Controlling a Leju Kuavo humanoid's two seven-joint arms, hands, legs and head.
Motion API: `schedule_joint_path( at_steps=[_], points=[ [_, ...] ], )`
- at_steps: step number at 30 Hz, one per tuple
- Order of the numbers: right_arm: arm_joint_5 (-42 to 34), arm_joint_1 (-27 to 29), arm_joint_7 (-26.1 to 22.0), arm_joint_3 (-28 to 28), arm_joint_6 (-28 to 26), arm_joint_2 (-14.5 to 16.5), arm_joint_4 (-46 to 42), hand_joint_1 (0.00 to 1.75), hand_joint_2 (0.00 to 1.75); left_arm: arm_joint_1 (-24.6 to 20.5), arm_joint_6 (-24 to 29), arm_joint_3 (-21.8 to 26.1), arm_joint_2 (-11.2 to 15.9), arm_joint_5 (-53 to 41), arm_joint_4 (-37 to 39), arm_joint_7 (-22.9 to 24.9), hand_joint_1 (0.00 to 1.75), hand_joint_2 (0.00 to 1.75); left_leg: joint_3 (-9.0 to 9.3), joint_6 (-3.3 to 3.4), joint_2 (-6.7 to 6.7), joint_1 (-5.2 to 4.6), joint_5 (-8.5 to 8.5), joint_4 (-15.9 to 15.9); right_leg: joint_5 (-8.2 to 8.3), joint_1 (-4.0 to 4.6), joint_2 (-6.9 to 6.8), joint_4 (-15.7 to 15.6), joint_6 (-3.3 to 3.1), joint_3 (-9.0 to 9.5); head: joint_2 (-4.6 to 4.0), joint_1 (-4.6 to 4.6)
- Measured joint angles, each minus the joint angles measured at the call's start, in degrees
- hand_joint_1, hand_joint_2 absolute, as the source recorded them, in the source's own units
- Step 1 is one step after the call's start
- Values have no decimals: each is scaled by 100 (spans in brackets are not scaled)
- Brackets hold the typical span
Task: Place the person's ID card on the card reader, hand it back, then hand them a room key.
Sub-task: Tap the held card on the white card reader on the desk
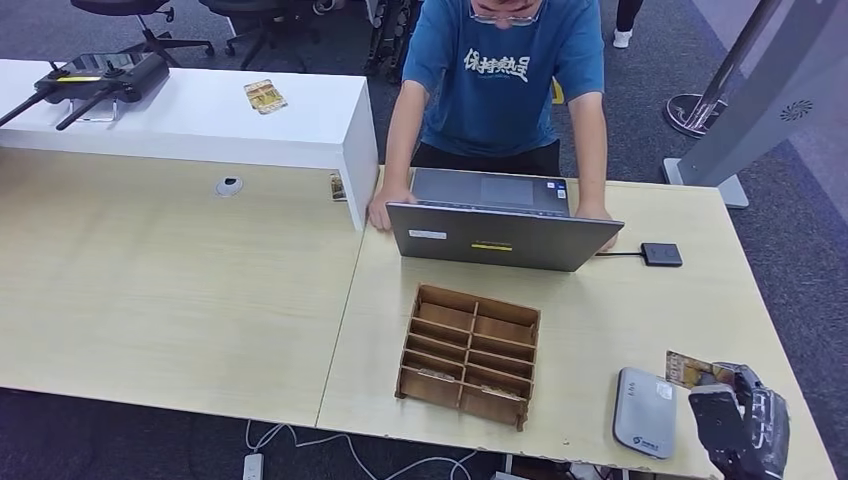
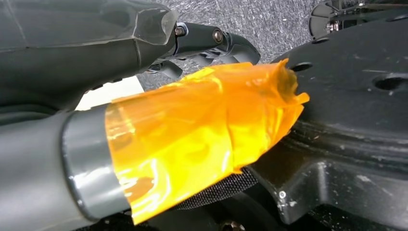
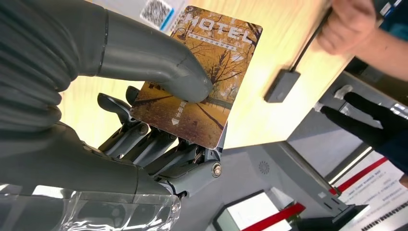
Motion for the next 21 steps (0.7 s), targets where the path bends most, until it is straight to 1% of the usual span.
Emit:
schedule_joint_path(
  at_steps=[5, 11, 16, 21],
  points=[
    [-68, 259, -72, 143, 21, 175, -250, 175, 175, 13, 20, 31, -41, 87, 1, -19, 0, 0, 0, 0, -1, 0, 0, 0, -1, 0, -1, 0, 0, -1, 0, -1],
    [-69, 540, -79, 327, -20, 312, -471, 175, 175, 28, 64, 43, -74, 186, 1, -28, 0, 0, 0, 0, 1, 0, 0, -1, -1, 0, 0, 0, 0, -1, 0, 0],
    [-15, 694, -44, 453, -75, 387, -572, 175, 175, 35, 78, 51, -90, 242, 1, -28, 0, 0, 0, 0, 1, 0, 0, -1, -1, 0, 0, 0, 0, -1, 0, 1],
    [-2, 731, 78, 578, -106, 417, -581, 174, 175, 36, 78, 53, -91, 273, 1, -26, 0, 0, 1, 0, 2, 0, 0, 0, -1, 0, 0, 0, 0, 0, 0, 1]
  ],
)
